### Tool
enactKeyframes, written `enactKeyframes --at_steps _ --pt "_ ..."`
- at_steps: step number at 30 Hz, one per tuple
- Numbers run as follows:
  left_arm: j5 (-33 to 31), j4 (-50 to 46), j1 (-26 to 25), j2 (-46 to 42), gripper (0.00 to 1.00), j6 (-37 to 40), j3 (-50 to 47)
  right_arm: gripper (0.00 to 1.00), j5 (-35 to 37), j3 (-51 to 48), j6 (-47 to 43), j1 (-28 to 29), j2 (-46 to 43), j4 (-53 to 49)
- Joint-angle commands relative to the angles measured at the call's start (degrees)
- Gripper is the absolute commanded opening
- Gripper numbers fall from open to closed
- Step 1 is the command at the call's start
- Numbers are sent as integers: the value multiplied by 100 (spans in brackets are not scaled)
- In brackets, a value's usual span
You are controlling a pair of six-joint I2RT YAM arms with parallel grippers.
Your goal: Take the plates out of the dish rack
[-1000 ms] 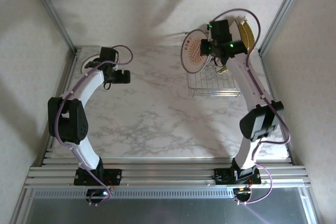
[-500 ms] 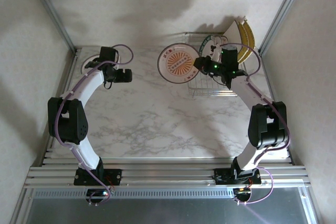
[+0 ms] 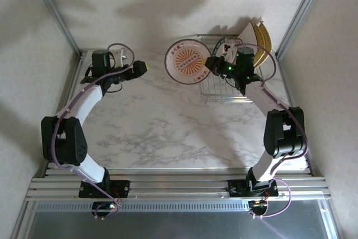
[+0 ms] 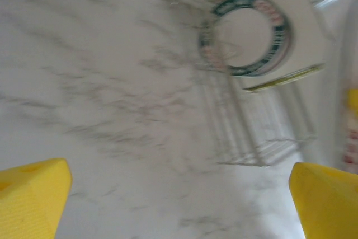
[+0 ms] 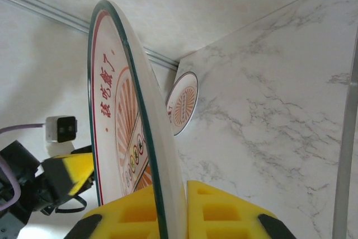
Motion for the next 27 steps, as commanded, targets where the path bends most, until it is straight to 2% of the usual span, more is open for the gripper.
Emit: enactKeyframes --at_steps 1,7,13,27 --pt "1227 1675 -62 -12 98 -1109 -301 0 -233 215 146 149 127 371" --pt "1233 1988 -166 166 96 -1394 -380 0 -223 532 114 430 413 324" --pt "1189 1956 -239 351 89 -1473 -301 0 -285 799 164 574 667 355" --pt "1144 1744 -345 667 64 -1429 -28 0 -342 1501 -27 807 1097 -118"
